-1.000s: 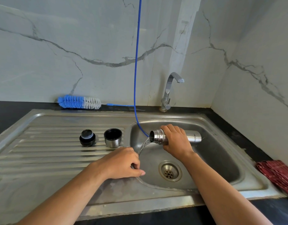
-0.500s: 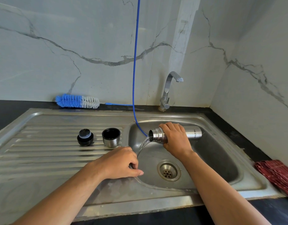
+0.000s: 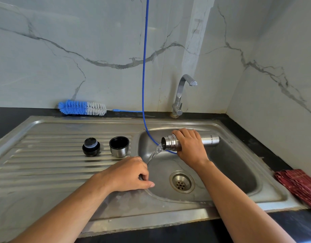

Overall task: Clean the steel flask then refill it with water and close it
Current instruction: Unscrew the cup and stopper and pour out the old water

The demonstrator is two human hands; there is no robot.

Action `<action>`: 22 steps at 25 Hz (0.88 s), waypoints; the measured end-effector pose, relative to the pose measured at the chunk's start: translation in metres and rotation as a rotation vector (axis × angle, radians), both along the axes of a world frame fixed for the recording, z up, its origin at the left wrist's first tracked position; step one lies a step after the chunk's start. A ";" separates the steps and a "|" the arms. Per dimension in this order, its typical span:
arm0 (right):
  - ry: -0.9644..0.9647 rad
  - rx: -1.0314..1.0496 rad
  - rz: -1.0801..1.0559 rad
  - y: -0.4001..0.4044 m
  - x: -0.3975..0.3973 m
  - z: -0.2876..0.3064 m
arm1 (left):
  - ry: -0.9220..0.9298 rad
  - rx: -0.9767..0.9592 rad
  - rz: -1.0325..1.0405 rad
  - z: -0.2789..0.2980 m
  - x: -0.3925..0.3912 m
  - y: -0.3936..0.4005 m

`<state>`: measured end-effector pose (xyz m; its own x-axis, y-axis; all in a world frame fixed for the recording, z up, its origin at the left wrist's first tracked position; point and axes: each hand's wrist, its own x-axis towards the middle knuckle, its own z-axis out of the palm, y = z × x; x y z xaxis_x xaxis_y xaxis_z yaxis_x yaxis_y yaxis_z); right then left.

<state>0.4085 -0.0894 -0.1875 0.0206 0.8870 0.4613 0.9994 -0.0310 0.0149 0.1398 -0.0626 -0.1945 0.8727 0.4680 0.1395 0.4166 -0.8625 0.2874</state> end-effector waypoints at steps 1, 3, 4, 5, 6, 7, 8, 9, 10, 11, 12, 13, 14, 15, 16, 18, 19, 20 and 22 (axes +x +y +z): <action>-0.002 0.008 0.001 0.000 0.000 0.000 | 0.001 0.001 0.001 0.000 0.000 0.000; -0.012 0.013 -0.001 0.000 0.000 0.000 | 0.002 -0.001 0.002 0.000 0.000 0.000; -0.018 0.013 -0.002 0.000 0.000 0.000 | 0.002 -0.001 0.002 0.000 0.000 0.000; -0.023 0.014 -0.003 0.000 0.000 0.000 | 0.004 -0.001 0.003 0.000 0.000 0.000; -0.027 0.015 -0.004 0.000 0.000 0.000 | 0.005 -0.001 0.002 0.000 0.000 0.000; -0.029 0.019 -0.005 0.000 0.000 0.000 | 0.005 -0.003 0.002 0.000 0.000 0.000; -0.031 0.023 -0.005 0.000 0.000 0.000 | 0.004 -0.004 0.002 0.000 0.000 -0.001; -0.034 0.026 -0.006 0.000 0.000 0.000 | 0.003 -0.006 0.003 0.000 0.000 -0.001; -0.037 0.025 -0.006 0.001 0.001 0.000 | 0.002 -0.007 0.004 0.001 0.000 -0.001; -0.039 0.022 -0.006 0.001 0.001 0.000 | 0.004 -0.008 0.005 0.001 0.000 -0.001; -0.043 0.019 -0.007 0.001 0.000 0.000 | 0.006 -0.006 0.004 0.001 0.000 -0.001; -0.047 0.018 -0.009 0.001 0.000 0.000 | 0.008 -0.005 0.004 0.001 0.000 -0.001; -0.053 0.018 -0.011 0.001 0.000 0.000 | 0.008 -0.002 0.002 0.001 0.001 -0.001; -0.057 0.020 -0.012 0.001 0.000 0.000 | 0.008 -0.002 0.002 0.001 0.001 -0.001; -0.057 0.022 -0.012 0.001 -0.001 0.000 | 0.007 0.000 0.001 0.001 0.001 -0.001; -0.053 0.026 -0.010 0.001 -0.001 0.001 | 0.009 0.001 0.002 0.001 0.001 0.000; -0.051 0.029 -0.009 0.001 -0.001 0.001 | 0.010 0.002 0.003 0.001 0.001 -0.001; -0.051 0.032 -0.009 0.000 -0.001 0.001 | 0.008 0.003 0.002 0.001 0.001 -0.001; -0.050 0.032 -0.010 0.000 -0.001 0.002 | 0.003 0.003 0.003 0.000 0.001 -0.001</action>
<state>0.4080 -0.0893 -0.1855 0.0058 0.8715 0.4904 0.9971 -0.0425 0.0637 0.1403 -0.0631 -0.1941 0.8718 0.4699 0.1385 0.4197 -0.8622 0.2837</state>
